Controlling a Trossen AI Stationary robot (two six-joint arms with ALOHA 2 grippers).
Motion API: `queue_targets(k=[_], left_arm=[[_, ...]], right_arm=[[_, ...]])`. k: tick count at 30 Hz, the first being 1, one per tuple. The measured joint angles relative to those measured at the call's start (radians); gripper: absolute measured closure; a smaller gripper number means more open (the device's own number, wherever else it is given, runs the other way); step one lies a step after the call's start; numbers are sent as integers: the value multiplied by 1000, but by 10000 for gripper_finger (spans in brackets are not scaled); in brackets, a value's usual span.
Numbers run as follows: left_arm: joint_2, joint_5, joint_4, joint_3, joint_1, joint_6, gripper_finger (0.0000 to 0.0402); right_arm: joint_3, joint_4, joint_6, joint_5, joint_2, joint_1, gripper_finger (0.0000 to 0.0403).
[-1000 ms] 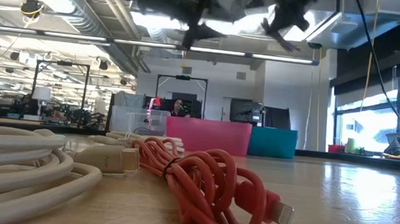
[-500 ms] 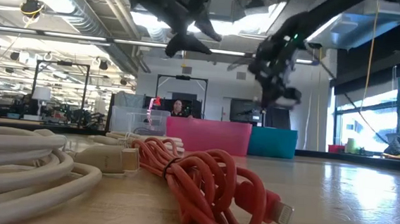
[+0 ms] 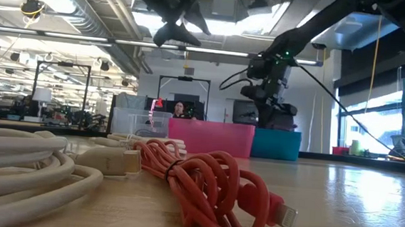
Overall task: Pick & Place USB Port
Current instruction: Put the purple USB cable into the blue bin, then put the white USB cable into the red bin
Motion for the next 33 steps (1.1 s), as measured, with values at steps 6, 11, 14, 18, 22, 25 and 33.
queue_targets(k=[6,11,14,18,22,25,33], left_arm=[[-15,-2,-9,0,0,0,204],[-15,-2,-18,0,0,0,204],[-15,-2,-25,0,0,-1,204],[-16,-2,-51,0,0,-3,204],[-16,-2,-61,0,0,-10,204],[-16,-2,-62,0,0,-10,204],[-16,41,-198,0,-32,-19,204]], right_arm=[[0,11,27,31,30,8,388],[0,5,34,29,66,19,388],[0,24,37,41,77,29,388],[0,37,32,39,78,39,344],[0,34,25,36,78,39,270],[0,28,13,36,76,39,224],[0,20,-67,176,-76,45,171]])
